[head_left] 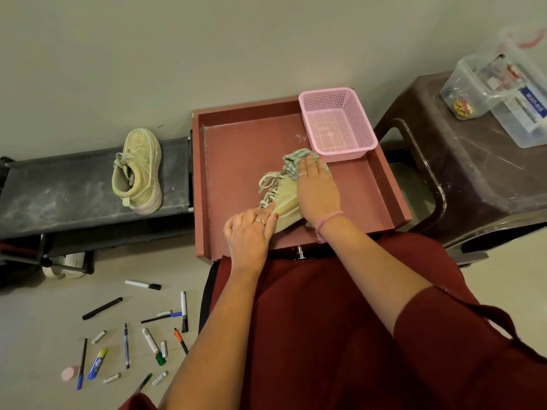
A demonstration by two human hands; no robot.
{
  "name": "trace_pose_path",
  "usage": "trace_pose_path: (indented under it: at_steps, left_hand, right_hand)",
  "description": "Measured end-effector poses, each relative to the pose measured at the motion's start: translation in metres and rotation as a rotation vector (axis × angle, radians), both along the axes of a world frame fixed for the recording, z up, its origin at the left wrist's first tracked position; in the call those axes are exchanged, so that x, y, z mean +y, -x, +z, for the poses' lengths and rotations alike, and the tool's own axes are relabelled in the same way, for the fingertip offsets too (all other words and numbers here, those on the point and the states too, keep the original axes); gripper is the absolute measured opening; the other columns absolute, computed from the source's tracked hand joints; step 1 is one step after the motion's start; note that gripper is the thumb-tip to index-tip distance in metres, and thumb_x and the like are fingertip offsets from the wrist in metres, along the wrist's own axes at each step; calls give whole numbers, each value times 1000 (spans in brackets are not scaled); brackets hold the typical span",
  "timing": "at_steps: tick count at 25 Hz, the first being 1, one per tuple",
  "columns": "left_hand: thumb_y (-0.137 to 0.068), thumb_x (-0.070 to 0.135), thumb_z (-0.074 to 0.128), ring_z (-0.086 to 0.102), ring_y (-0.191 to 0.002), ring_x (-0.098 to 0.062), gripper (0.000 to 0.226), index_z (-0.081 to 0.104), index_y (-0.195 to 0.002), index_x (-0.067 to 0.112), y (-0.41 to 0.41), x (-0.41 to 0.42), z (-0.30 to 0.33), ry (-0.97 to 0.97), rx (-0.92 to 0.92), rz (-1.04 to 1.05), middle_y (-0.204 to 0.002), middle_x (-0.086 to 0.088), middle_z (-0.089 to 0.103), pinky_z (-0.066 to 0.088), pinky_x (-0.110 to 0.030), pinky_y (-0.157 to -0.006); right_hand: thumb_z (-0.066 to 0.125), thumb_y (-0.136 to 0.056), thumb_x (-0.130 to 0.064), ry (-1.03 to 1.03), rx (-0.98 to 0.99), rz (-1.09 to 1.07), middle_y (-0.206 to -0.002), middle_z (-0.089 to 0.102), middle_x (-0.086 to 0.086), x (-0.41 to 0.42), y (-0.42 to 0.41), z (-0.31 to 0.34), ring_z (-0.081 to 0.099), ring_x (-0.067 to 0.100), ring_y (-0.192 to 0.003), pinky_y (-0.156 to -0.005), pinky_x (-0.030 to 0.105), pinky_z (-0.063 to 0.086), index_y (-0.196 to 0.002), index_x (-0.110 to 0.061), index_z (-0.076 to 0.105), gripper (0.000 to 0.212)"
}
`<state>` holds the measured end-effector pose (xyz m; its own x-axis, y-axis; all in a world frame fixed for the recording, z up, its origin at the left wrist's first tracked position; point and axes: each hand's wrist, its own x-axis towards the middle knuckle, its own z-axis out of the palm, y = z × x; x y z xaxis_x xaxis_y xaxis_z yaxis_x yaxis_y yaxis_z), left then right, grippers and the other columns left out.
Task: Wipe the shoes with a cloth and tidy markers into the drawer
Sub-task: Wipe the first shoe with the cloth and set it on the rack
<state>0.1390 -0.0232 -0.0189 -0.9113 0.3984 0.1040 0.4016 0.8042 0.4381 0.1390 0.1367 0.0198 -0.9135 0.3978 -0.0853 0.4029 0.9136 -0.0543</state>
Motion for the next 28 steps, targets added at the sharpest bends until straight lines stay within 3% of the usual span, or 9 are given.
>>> trace_pose_path:
  at_steps: [4, 8, 11, 14, 17, 20, 22, 25, 28]
  left_hand:
    - [-99, 42, 44, 51, -110, -17, 33, 62, -125, 34, 5, -4, -3, -36, -34, 10, -109, 9, 64, 22, -31, -98]
    - [-98, 45, 42, 50, -110, -13, 34, 61, -126, 37, 9, -4, -5, -35, -32, -16, -109, 12, 63, 23, -30, -98]
    - [-99, 45, 41, 51, -109, -14, 35, 63, -125, 34, 9, -4, -5, -42, -31, -24, -110, 11, 64, 25, -32, -98]
    - [-99, 42, 45, 51, -108, -16, 33, 62, -125, 34, 13, -4, -6, -89, -40, -7, -109, 9, 64, 27, -34, -98]
    - [-99, 42, 44, 49, -110, -15, 33, 59, -128, 36, 13, -6, -10, -83, -12, -16, -110, 11, 63, 26, -34, -99]
    - [-99, 45, 41, 47, -114, -16, 35, 58, -128, 37, 16, -9, -13, -107, -15, 6, -113, 10, 61, 26, -36, -100]
    - [-99, 48, 37, 46, -119, -20, 40, 55, -133, 36, 20, -11, -13, -115, -29, 0, -121, 6, 60, 31, -42, -103]
    - [-99, 47, 40, 37, -132, -25, 50, 41, -145, 27, 25, -14, -13, -152, -68, 62, -139, -3, 49, 29, -48, -109]
    - [-95, 43, 51, 25, -139, -35, 69, 26, -150, 10, 22, -7, -3, -293, -188, 321, -149, -18, 32, 23, -50, -113]
  right_hand:
    - [29, -97, -8, -83, 54, 286, -158, 14, 14, -18, -29, -16, 11, 32, -147, -118, 45, 21, -151, -6, 12, 57]
    - [47, -88, 2, 2, 126, 52, -156, 21, 15, 23, -36, -17, 20, 31, -144, -116, 38, 28, -151, -5, 13, 72]
    - [44, -83, 10, 406, 102, -148, -120, 57, 11, 62, -16, -14, 55, 30, -112, -85, 33, 46, -139, -11, 40, 59]
    - [37, -85, 10, 785, -76, -161, -111, 63, 13, 97, -8, -11, 60, 26, -97, -76, 32, 48, -119, -7, 57, 43]
    - [38, -87, 11, 1138, -84, -289, -103, 69, 14, 101, -19, -9, 69, 22, -86, -69, 31, 58, -101, -8, 65, 37]
    - [43, -79, 11, 1441, -38, -368, -94, 68, 9, 106, -34, -8, 68, 15, -74, -58, 25, 54, -100, -10, 64, 36]
    - [60, -76, -4, 1627, 6, -352, -95, 65, 9, 106, -46, -2, 65, 14, -73, -59, 24, 52, -101, -9, 61, 26]
    - [83, -71, -19, 1594, 42, -238, -103, 73, 4, 87, -56, 9, 71, 17, -93, -71, 22, 56, -108, -12, 67, 41]
    - [88, -64, -19, 1458, 211, -278, -93, 76, -2, 59, -57, 23, 72, 11, -87, -67, 17, 55, -101, -13, 70, 42]
